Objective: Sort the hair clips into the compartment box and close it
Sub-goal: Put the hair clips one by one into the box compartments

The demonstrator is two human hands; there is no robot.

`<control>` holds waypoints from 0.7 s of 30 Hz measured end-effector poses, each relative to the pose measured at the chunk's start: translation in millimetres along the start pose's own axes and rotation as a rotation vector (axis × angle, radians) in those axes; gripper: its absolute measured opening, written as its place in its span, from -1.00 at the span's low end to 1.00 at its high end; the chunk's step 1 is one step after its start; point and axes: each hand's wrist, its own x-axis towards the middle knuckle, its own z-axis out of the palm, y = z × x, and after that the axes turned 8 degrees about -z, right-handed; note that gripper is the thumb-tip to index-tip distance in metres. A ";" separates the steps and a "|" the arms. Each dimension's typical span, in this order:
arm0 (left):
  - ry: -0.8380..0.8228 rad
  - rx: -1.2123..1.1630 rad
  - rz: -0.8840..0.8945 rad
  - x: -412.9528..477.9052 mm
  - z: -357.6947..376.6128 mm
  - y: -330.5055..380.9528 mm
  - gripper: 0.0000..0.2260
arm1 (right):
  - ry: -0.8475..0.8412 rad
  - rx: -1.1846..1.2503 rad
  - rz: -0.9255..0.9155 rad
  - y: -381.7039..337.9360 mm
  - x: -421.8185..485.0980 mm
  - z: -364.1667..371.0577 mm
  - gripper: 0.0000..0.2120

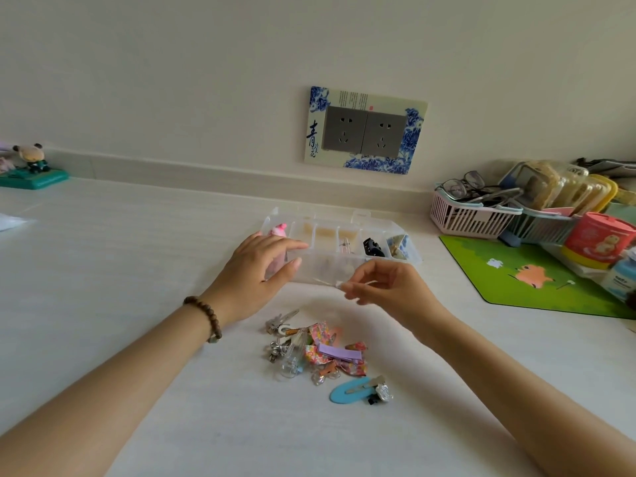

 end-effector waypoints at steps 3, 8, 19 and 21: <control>0.000 -0.008 -0.006 -0.3 -0.4 -0.2 -0.69 | 0.072 0.093 -0.027 -11.8 12.4 -5.4 -0.87; -0.007 -0.017 -0.015 0.0 -0.5 -0.5 -0.71 | 0.148 -0.159 -0.222 -38.0 56.5 -23.7 -0.90; -0.018 0.006 -0.011 1.6 0.4 -4.0 -0.71 | 0.083 -0.334 -0.191 -19.7 106.3 7.4 -0.86; -0.021 0.006 -0.013 1.4 0.5 -4.7 -0.72 | 0.013 -0.557 -0.239 -18.3 103.1 3.7 -0.89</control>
